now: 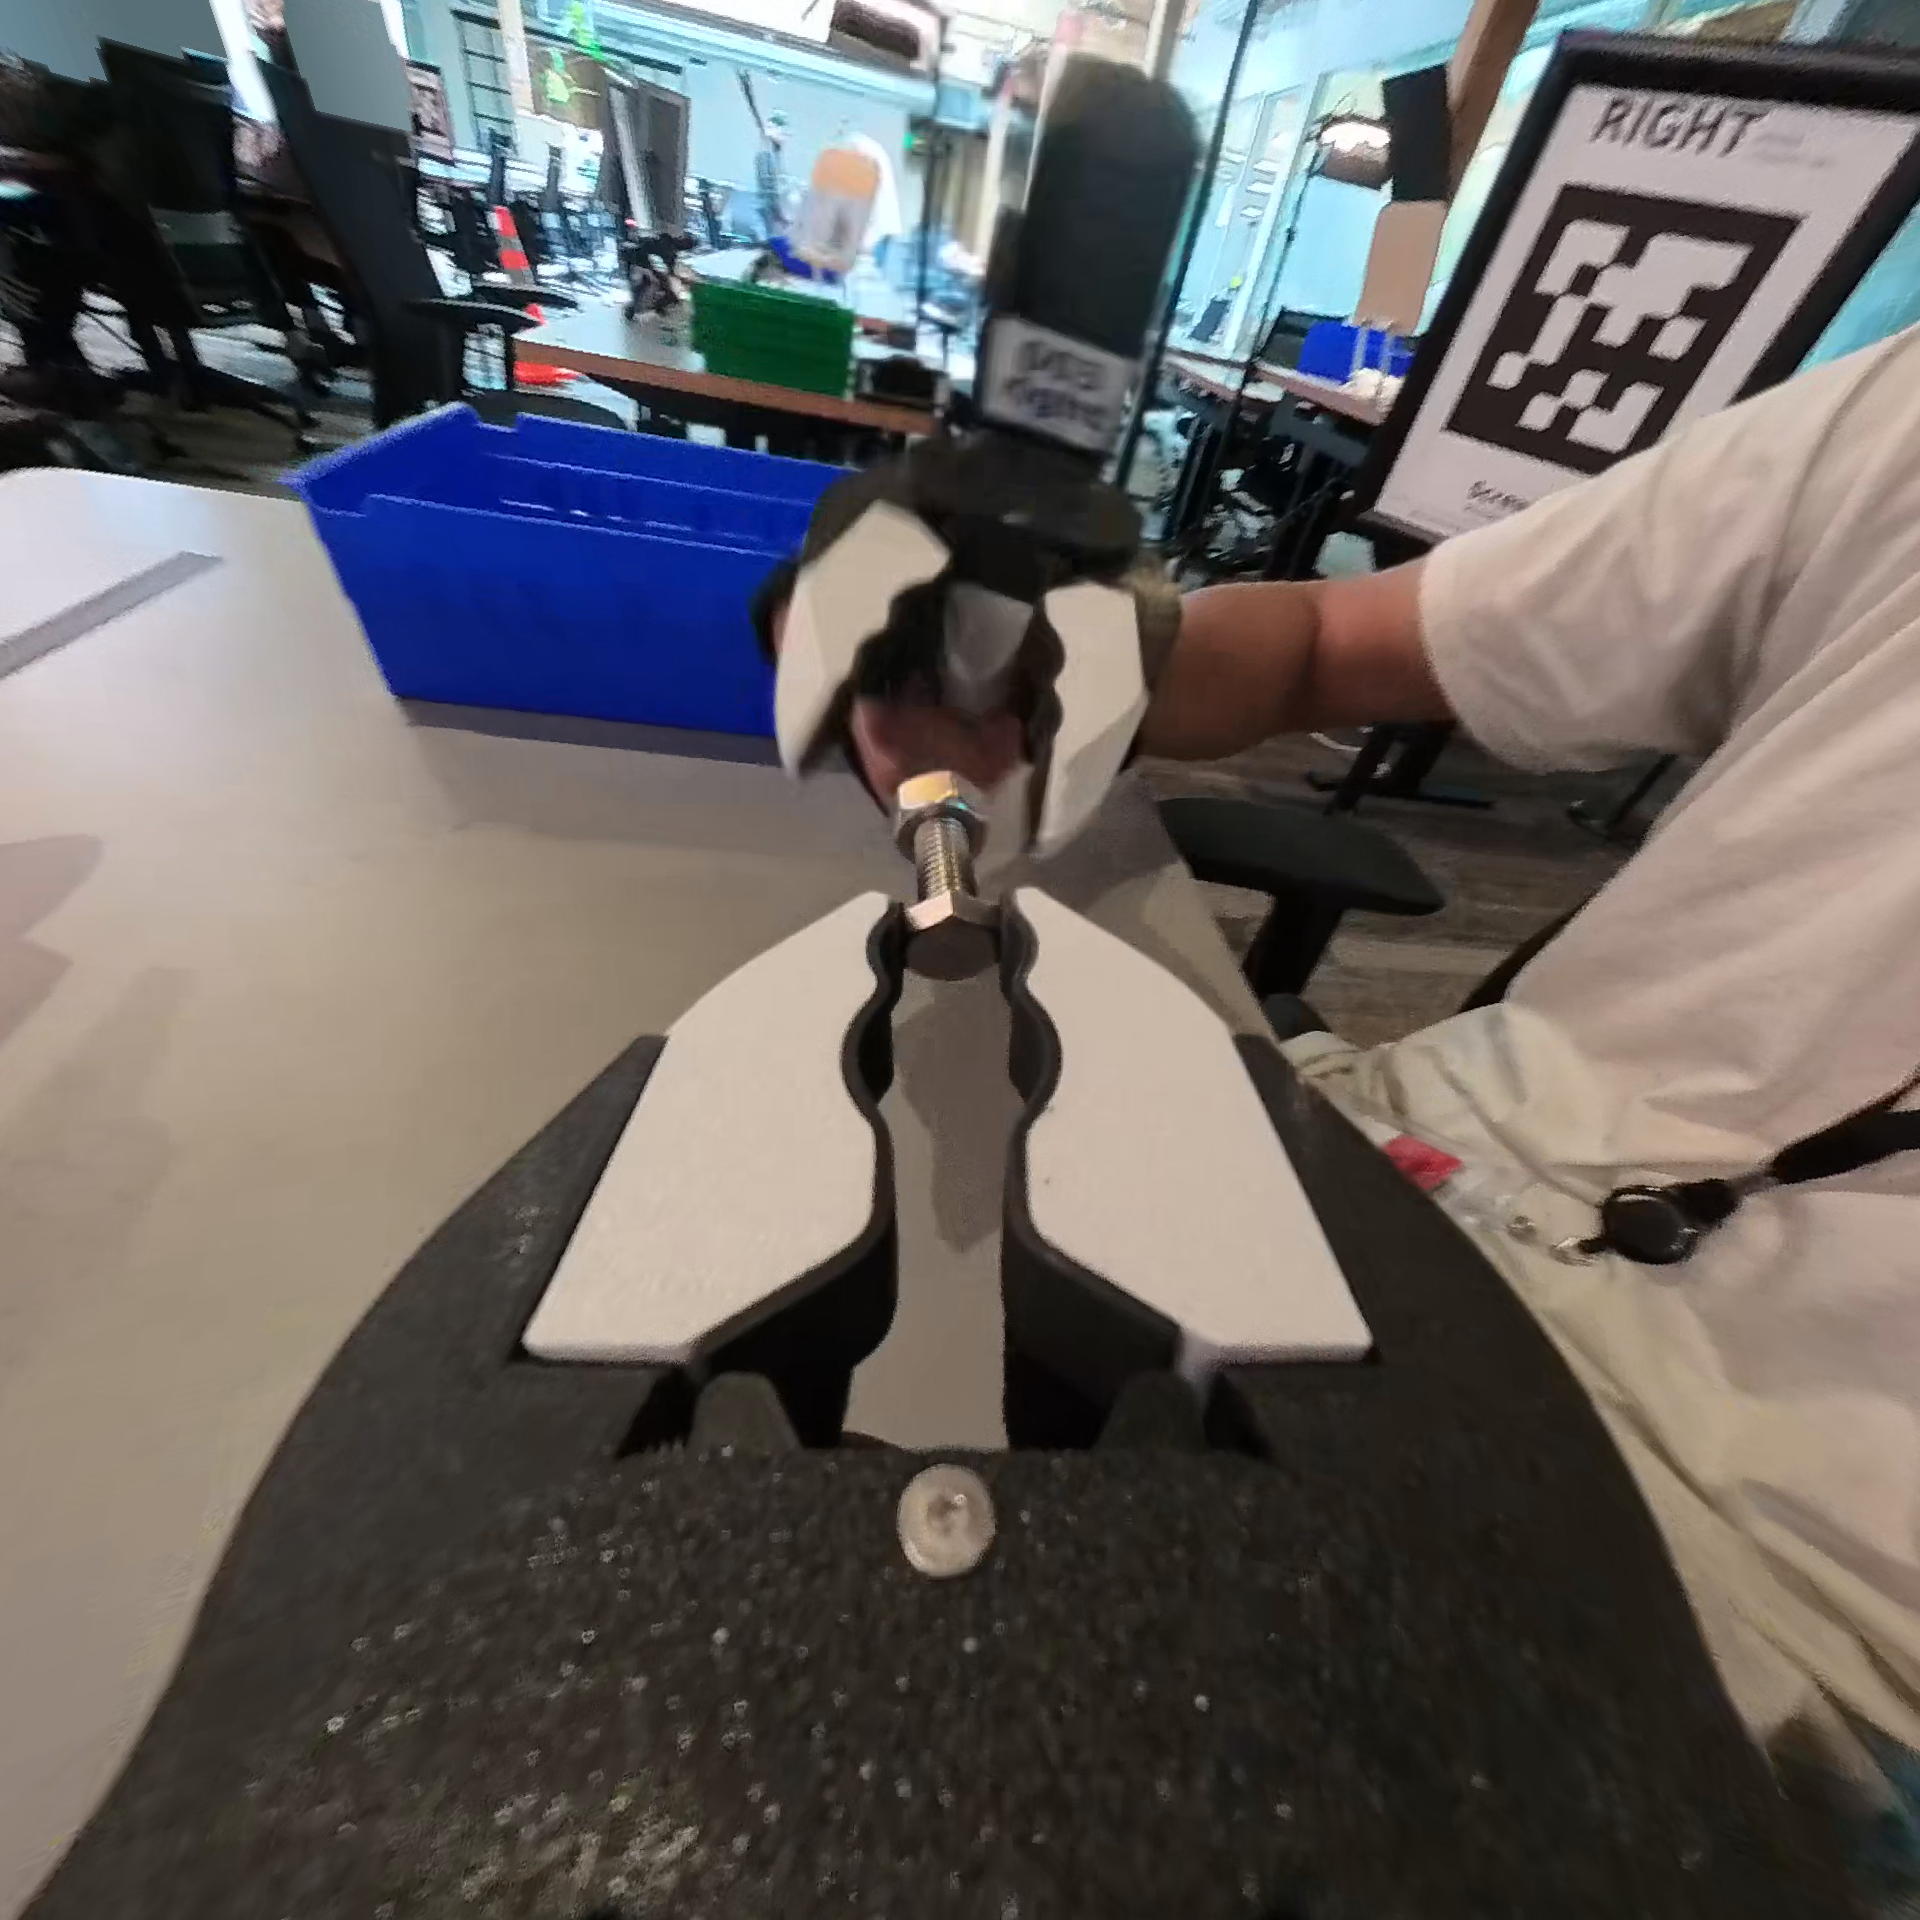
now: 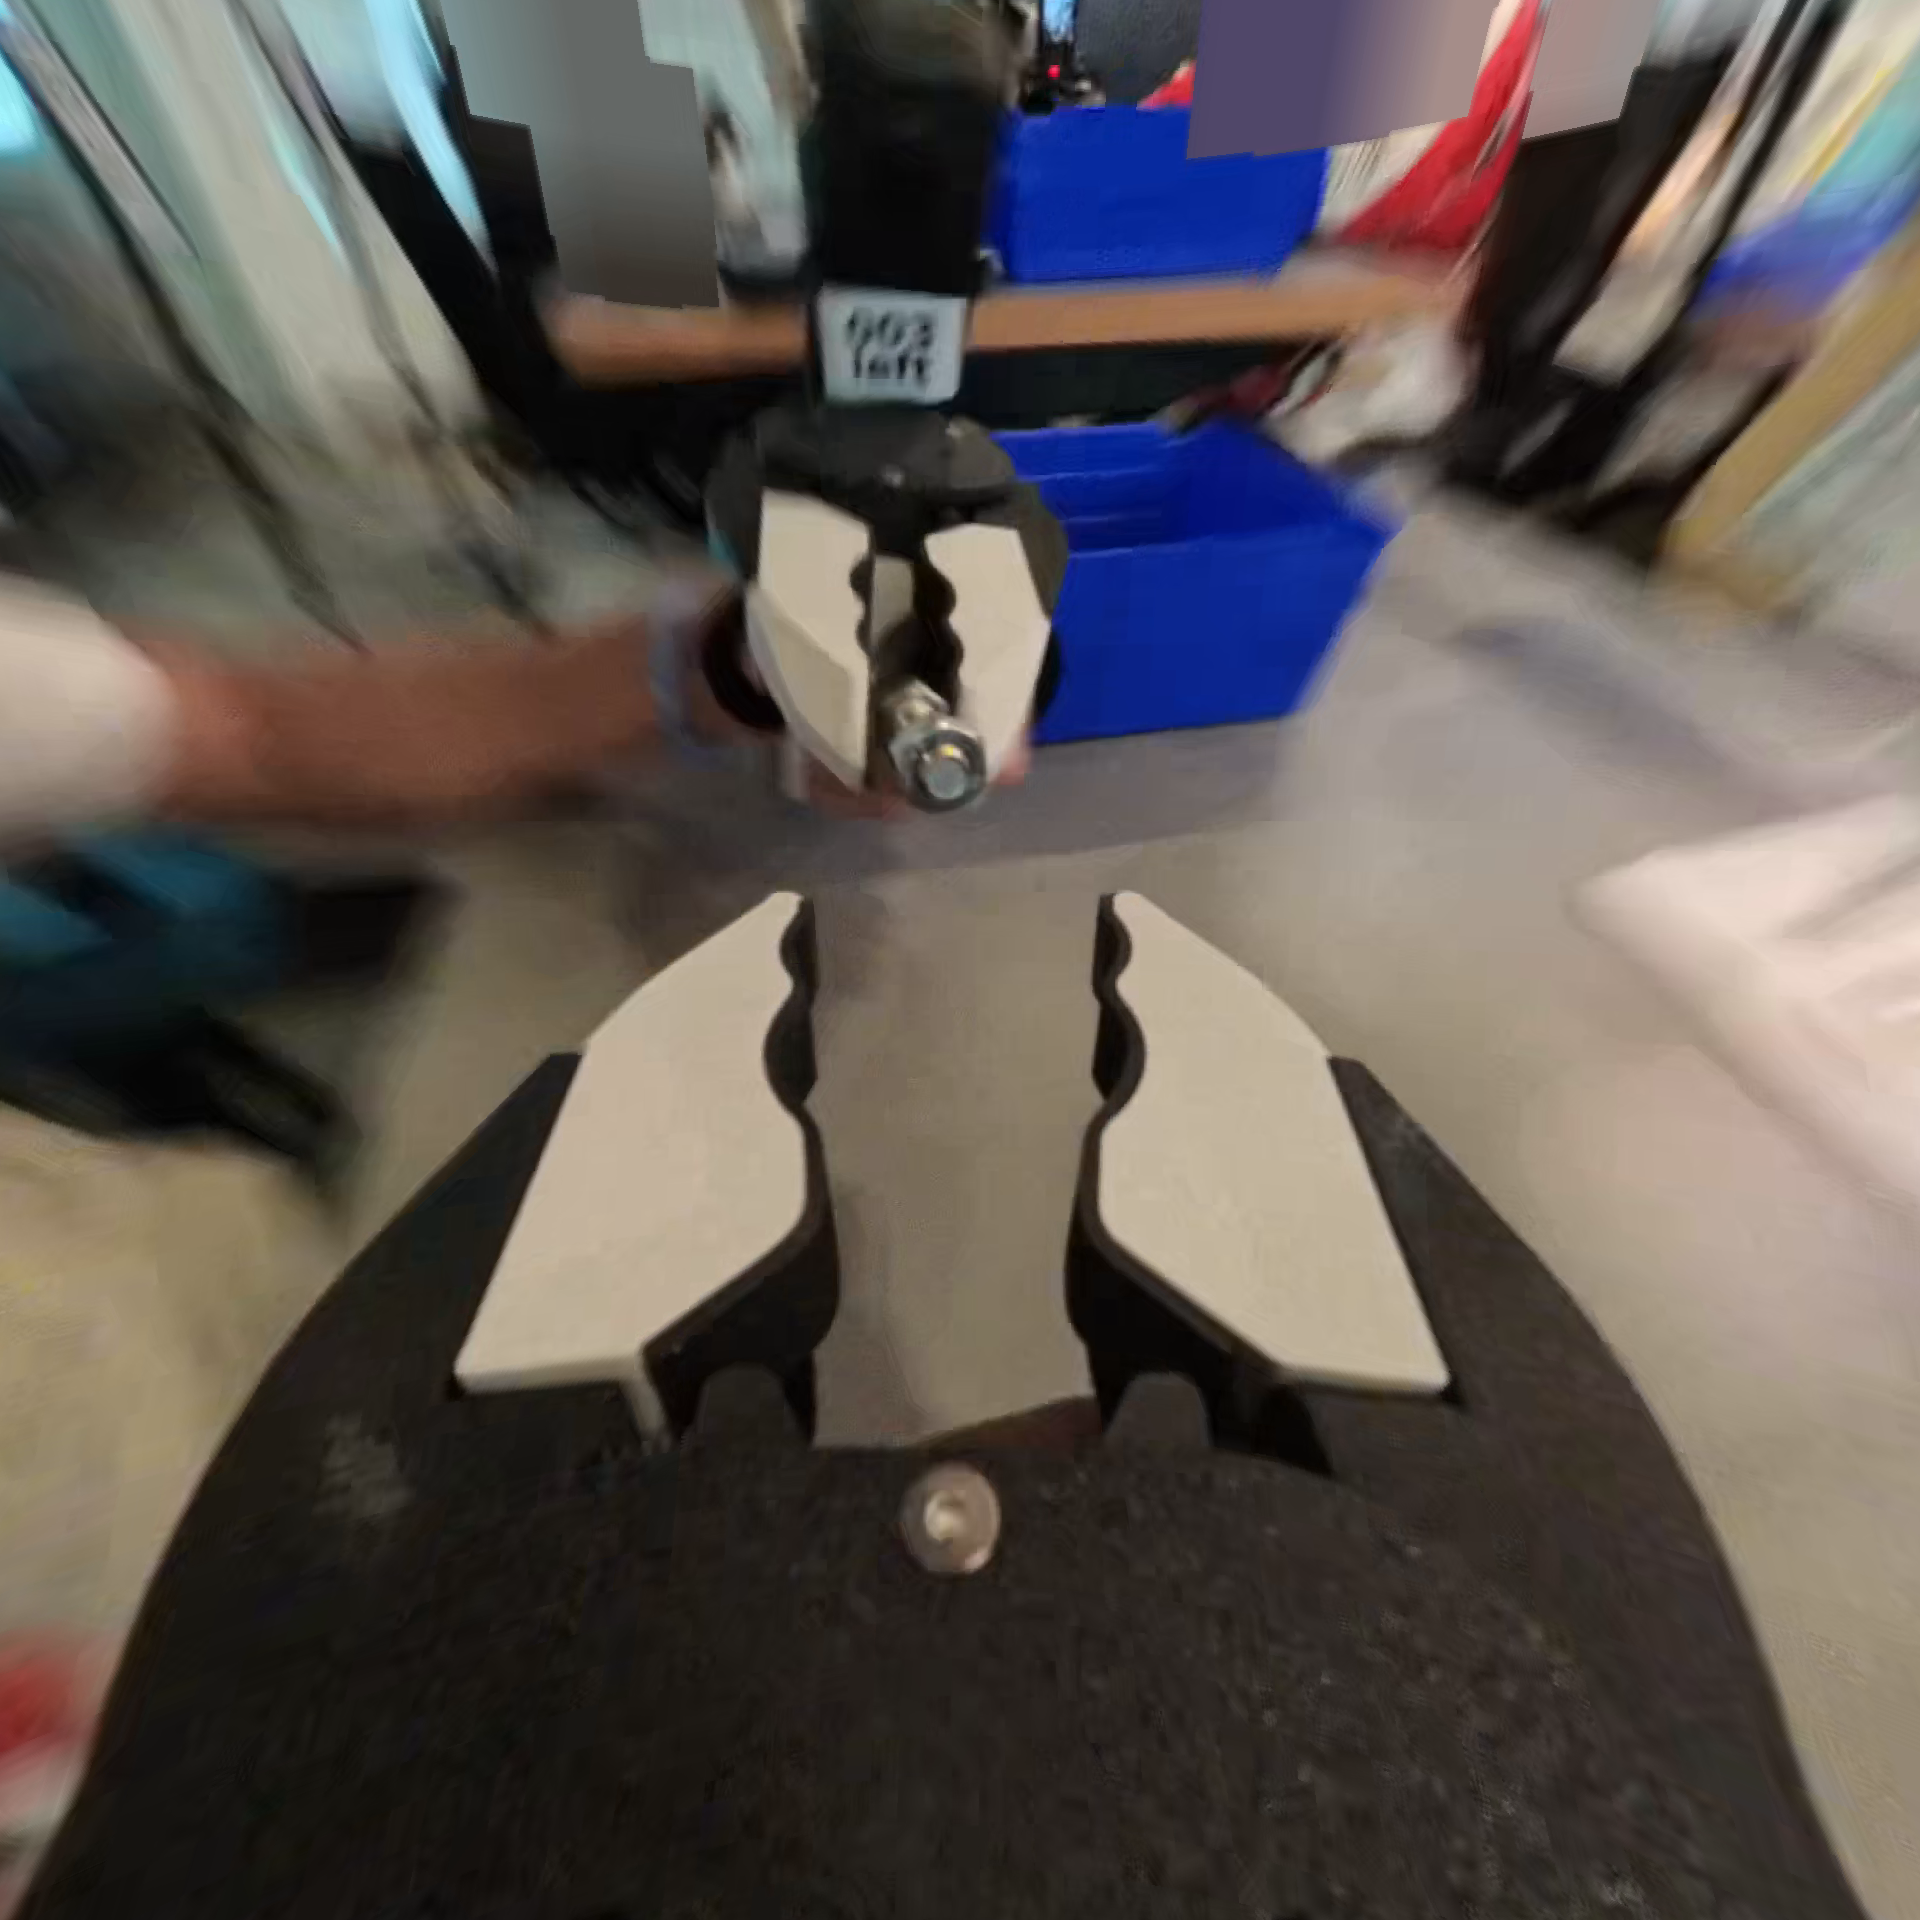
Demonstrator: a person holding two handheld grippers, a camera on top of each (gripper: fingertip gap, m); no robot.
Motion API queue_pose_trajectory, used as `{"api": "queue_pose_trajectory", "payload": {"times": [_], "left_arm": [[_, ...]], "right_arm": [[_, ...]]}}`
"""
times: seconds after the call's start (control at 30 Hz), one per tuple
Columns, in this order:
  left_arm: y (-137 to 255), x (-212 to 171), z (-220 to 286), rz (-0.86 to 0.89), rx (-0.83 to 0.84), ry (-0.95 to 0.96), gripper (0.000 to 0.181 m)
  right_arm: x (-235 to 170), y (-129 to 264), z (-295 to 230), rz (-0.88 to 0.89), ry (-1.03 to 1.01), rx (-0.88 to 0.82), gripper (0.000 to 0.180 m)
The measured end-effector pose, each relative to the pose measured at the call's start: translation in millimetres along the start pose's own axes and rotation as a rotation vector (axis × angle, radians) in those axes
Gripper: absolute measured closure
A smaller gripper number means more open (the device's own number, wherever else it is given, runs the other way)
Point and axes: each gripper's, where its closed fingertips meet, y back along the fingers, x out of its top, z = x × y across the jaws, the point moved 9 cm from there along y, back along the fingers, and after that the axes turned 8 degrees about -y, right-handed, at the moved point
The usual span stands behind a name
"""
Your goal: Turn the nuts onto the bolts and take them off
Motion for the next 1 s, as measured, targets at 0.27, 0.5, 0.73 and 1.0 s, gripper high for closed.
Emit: {"api": "queue_pose_trajectory", "payload": {"times": [0.27,0.5,0.73,1.0], "left_arm": [[-4.1,-2.8,8.3,0.028,-0.215,0.096,0.164],[-8.4,-7.0,14.2,-0.011,-0.319,0.136,0.164],[-8.3,-4.7,13.4,-0.022,-0.250,0.093,0.164],[-5.4,3.1,12.2,-0.006,-0.091,-0.023,0.164]], "right_arm": [[-0.4,-2.7,-48.9,-0.152,1.391,-0.280,0.133],[0.2,-16.9,-61.3,-0.112,1.700,-0.228,0.150],[11.5,-20.5,-56.1,-0.202,1.329,-0.167,0.162],[23.7,-19.9,-25.8,-0.173,0.249,0.040,0.162]]}}
